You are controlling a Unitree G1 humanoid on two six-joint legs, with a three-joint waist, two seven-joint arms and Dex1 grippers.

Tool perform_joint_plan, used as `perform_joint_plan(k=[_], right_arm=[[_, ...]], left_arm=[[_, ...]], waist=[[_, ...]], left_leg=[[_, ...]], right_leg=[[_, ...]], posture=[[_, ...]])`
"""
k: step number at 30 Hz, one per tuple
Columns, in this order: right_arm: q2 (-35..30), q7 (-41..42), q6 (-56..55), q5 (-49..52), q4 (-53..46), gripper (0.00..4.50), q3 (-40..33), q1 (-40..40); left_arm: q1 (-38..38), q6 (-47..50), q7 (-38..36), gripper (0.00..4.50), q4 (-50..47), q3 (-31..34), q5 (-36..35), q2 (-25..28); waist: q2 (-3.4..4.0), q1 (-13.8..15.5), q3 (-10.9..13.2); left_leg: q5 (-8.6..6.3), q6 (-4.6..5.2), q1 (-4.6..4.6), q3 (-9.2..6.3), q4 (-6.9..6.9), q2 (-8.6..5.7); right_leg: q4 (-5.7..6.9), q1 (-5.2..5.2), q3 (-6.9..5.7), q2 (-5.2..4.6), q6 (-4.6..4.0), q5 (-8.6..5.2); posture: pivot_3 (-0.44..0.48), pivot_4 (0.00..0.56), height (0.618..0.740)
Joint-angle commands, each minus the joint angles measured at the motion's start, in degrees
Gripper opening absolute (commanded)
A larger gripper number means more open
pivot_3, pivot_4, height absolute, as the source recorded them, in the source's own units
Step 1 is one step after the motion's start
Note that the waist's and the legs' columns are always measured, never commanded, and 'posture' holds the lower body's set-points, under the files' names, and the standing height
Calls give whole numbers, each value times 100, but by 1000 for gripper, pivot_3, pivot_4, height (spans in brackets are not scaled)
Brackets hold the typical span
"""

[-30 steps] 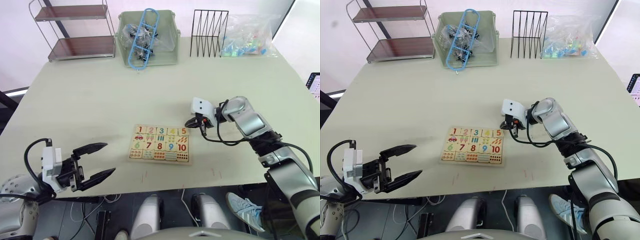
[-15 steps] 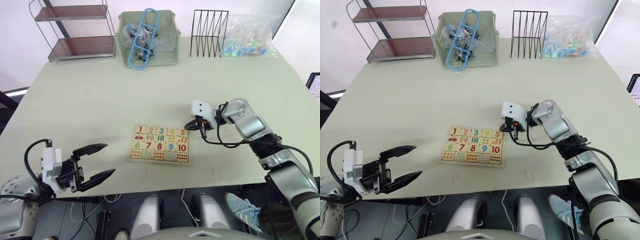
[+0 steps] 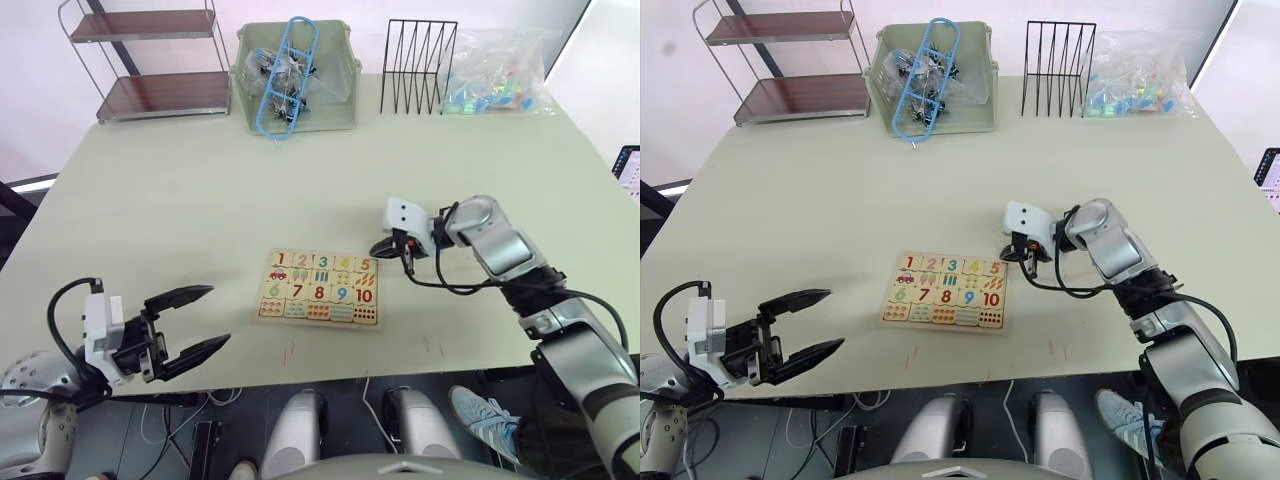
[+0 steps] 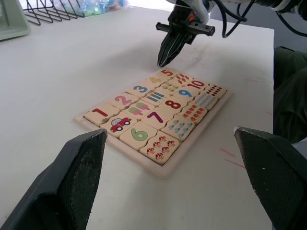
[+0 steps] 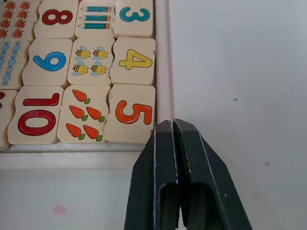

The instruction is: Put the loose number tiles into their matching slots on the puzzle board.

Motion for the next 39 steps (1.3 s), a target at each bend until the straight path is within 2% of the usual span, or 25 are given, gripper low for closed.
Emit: perform_joint_plan(k=[1, 11, 14, 22, 23, 24, 25, 26, 27, 30, 31, 32, 39], right_arm=[[-35, -195, 89, 286, -393, 55, -434, 50], [-181, -1201, 256, 858, -1293, 55, -1629, 908], [-196, -1459, -60, 1061, -1580, 55, -2020, 1388], [-383, -1740, 87, 1770, -2482, 55, -2863, 2989], [-416, -1771, 79, 1820, -2555, 603, -2943, 3149], [-475, -1796, 19, 1880, -2594, 794, -3103, 3368], [-519, -1846, -45, 1913, -2621, 1340, -3254, 3566], [-564, -1877, -101, 1951, -2653, 1487, -3378, 3738], [-603, -1882, -151, 2022, -2714, 2356, -3515, 3939], [-609, -1881, -314, 2267, -2934, 3615, -3958, 4597], [-607, -1871, -347, 2334, -2981, 4274, -4031, 4727], [-589, -1871, -418, 2387, -3019, 4434, -4120, 4895], [-319, -2012, -970, 2656, -3115, 4434, -4501, 5762]], left_arm=[[0, -35, 70, 4500, 111, 263, -110, -19], [119, 77, 668, 4500, 259, 615, -181, -275], [133, 303, 920, 4500, 269, 745, -325, -348], [206, 800, 1766, 4500, 49, 881, -293, -445], [226, 811, 1853, 4500, 14, 872, -238, -454], [257, 868, 2072, 4500, -28, 825, -88, -459], [290, 884, 2262, 4500, -53, 773, 91, -459], [315, 839, 2390, 4500, -73, 730, 250, -468], [336, 823, 2461, 4500, -110, 711, 314, -497], [405, 848, 2715, 4500, -241, 686, 423, -602], [418, 856, 2774, 4500, -268, 680, 452, -622], [434, 850, 2844, 4500, -296, 666, 501, -649], [407, 743, 3257, 4500, -378, 543, 801, -815]], waist=[[0, -1, 0], [-2, 19, -1], [-3, 22, -2], [-4, 25, -2], [-8, 24, -4], [-8, 22, -4], [-8, 25, -4], [-9, 34, -5], [-9, 31, -5], [-12, 40, -6], [-16, 36, -9], [-15, 35, -8], [-18, 23, -10]], left_leg=[[0, 0, 0, 0, 0, 0], [0, 0, 0, 0, 1, -1], [0, 0, 0, -4, 1, -1], [0, 0, 5, -1, 3, 0], [0, 0, 5, 0, 3, 0], [0, 0, 6, -1, 3, 0], [0, 1, 7, 4, 4, -1], [0, 1, 9, 4, 5, -1], [0, 1, 12, 3, 5, -2], [0, 1, 15, 8, 5, -1], [0, 1, 14, 4, 5, 0], [0, 1, 14, 5, 5, 2], [0, 1, 20, 13, 5, 8]], right_leg=[[0, 0, 0, 0, 1, 1], [0, 2, 1, -3, 0, 0], [-1, 5, -2, -3, 2, 0], [0, 9, 2, 0, 3, 0], [0, 10, 4, 0, 2, -1], [0, 12, 3, 0, 2, -1], [0, 11, 8, 0, 2, -1], [0, 13, 9, 0, 2, -1], [0, 16, 10, 0, 2, -1], [0, 16, 15, 3, 2, -2], [0, 17, 12, 4, 2, -3], [0, 17, 14, 6, 2, -3], [0, 18, 21, 12, 4, -4]], posture=[[0, 150, 740], [0, 150, 740], [0, 150, 740], [0, 150, 740], [0, 150, 740], [0, 150, 740], [0, 150, 740], [0, 150, 740], [0, 150, 740], [0, 150, 740], [0, 150, 740], [0, 150, 740], [0, 150, 740]])
